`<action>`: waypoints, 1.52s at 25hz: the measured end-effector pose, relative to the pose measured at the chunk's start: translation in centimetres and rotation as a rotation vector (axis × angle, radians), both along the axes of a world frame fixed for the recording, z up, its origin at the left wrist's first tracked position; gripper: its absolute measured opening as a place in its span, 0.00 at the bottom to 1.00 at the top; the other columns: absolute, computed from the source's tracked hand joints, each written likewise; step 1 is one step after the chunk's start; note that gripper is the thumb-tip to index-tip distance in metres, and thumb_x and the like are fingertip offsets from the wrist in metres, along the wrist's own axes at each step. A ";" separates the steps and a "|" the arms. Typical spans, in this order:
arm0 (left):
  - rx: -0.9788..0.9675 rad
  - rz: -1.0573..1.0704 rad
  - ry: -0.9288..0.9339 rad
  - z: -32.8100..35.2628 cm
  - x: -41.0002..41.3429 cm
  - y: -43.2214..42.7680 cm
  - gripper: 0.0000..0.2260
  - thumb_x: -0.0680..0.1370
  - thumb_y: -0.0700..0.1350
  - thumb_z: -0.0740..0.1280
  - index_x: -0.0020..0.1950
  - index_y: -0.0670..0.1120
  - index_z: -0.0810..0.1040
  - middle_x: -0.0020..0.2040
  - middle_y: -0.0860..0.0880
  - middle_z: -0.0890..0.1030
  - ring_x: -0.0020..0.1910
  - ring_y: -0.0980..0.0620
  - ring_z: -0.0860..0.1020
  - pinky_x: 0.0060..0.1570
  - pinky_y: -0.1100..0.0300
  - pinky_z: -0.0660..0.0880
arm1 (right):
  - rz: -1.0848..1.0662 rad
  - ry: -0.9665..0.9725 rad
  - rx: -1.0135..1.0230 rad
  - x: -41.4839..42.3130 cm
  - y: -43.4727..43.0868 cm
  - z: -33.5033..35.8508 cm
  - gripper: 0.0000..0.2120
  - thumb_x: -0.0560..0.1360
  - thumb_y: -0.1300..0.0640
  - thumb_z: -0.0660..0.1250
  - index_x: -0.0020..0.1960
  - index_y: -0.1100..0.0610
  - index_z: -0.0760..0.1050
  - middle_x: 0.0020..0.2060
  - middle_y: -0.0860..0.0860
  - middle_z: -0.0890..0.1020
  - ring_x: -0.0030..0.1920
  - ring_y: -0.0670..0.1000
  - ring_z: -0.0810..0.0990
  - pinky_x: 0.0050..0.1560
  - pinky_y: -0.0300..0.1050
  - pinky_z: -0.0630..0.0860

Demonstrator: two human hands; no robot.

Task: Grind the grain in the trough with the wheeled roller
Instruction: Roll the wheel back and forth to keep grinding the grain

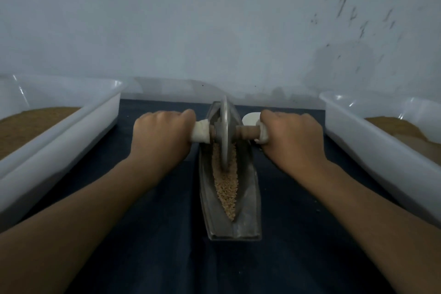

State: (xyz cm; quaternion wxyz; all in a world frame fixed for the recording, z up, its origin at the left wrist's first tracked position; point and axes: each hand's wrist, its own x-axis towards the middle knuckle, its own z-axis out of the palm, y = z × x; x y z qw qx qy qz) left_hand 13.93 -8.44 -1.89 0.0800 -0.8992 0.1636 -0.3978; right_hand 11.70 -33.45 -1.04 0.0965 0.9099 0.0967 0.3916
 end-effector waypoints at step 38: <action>0.036 -0.104 0.911 6.1 -2.0 2.6 0.06 0.67 0.51 0.73 0.39 0.52 0.78 0.30 0.53 0.81 0.28 0.54 0.80 0.29 0.60 0.76 | -0.019 1.086 0.125 -3.2 -1.5 6.5 0.08 0.64 0.47 0.73 0.37 0.37 0.75 0.24 0.45 0.78 0.24 0.42 0.75 0.28 0.42 0.69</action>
